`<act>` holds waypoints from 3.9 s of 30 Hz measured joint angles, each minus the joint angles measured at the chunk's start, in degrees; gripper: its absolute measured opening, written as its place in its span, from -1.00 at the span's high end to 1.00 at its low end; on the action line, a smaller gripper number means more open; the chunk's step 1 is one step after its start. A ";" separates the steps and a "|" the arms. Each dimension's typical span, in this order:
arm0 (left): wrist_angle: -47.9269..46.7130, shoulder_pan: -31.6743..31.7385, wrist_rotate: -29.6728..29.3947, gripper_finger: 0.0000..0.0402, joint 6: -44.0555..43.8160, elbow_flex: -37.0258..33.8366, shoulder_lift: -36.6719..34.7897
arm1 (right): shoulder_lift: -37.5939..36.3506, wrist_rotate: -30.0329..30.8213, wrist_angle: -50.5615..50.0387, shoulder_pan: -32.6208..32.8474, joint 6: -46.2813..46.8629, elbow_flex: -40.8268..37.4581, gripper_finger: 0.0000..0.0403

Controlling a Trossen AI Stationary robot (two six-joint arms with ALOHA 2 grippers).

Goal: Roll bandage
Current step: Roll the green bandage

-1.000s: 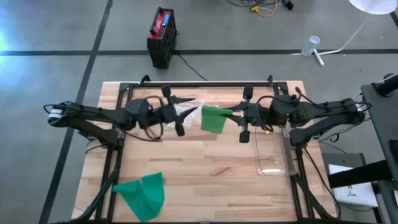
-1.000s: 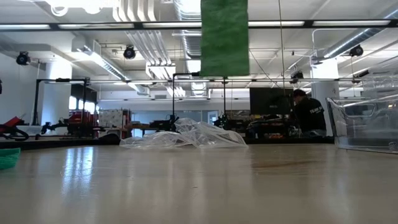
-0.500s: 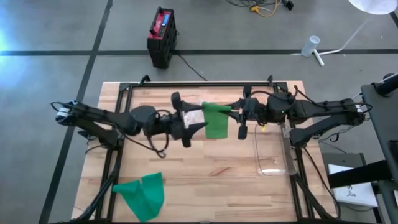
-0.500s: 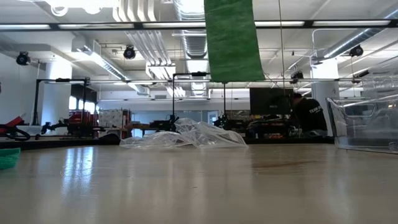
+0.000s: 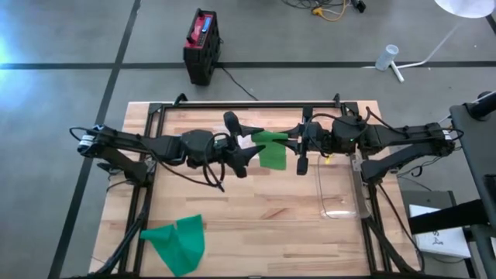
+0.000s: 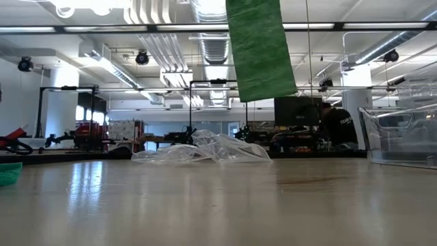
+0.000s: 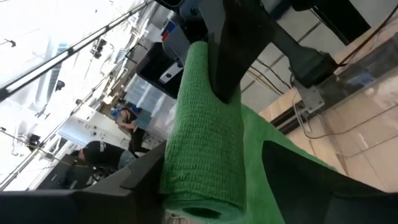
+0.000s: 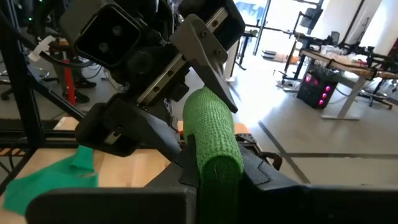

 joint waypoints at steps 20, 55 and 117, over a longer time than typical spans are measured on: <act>-1.08 0.22 -2.52 0.89 -0.27 0.16 -0.40 | -0.28 -3.77 1.42 0.02 -0.59 0.13 0.83; 0.50 0.35 -2.54 0.10 -0.84 -0.22 -0.72 | -1.68 -9.35 0.43 0.04 0.88 0.42 0.83; -1.93 3.28 2.17 0.60 -7.40 -0.18 -4.78 | -4.85 -7.13 4.89 -1.46 -7.24 -2.40 0.83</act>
